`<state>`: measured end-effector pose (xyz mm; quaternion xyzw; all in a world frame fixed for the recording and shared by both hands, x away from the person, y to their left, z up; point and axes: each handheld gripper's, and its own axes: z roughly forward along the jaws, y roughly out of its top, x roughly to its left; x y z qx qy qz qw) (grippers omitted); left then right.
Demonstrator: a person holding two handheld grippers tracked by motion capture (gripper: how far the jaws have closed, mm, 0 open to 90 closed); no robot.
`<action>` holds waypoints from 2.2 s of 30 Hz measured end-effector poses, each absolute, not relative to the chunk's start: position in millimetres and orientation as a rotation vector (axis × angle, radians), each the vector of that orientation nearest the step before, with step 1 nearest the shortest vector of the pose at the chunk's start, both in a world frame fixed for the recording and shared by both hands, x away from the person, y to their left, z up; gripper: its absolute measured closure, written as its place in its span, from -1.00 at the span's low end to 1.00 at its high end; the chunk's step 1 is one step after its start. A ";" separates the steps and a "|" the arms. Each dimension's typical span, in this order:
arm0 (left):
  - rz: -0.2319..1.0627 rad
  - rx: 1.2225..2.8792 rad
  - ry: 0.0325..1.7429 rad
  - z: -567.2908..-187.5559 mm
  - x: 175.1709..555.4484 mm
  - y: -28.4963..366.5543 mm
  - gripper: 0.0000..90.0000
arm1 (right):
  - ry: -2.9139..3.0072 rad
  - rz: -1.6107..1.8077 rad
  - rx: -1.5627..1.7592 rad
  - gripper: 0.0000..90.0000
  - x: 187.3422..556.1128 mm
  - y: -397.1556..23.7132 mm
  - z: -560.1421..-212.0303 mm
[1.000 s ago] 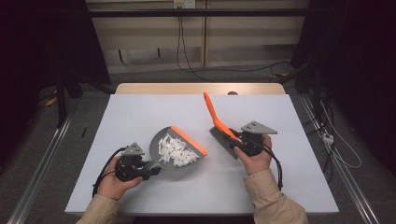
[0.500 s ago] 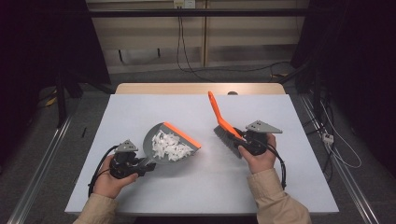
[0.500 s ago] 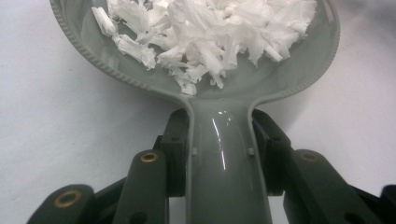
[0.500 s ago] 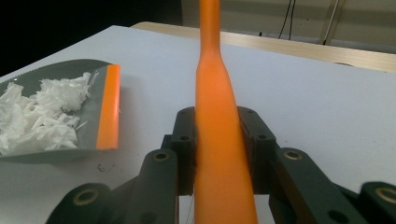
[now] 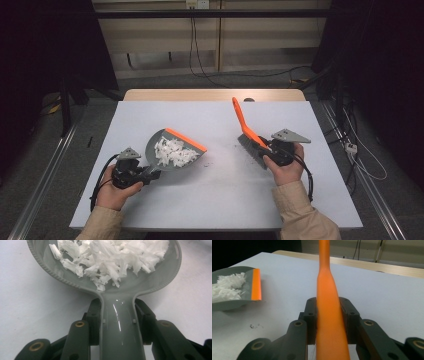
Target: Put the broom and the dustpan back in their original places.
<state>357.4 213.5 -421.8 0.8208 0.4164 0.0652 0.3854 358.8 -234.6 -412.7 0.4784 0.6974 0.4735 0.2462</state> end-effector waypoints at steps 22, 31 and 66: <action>0.239 2.028 1.224 -428.4 366.8 231.5 0.40 | 1.821 1.230 1.397 0.58 351.9 -285.7 -417.5; 0.273 1.999 1.312 -431.2 373.0 238.5 0.40 | 1.752 1.183 1.451 0.58 345.9 -311.3 -419.6; 0.291 1.856 1.182 -425.3 354.7 228.4 -0.48 | 1.808 1.302 1.447 -0.15 339.5 -294.3 -426.5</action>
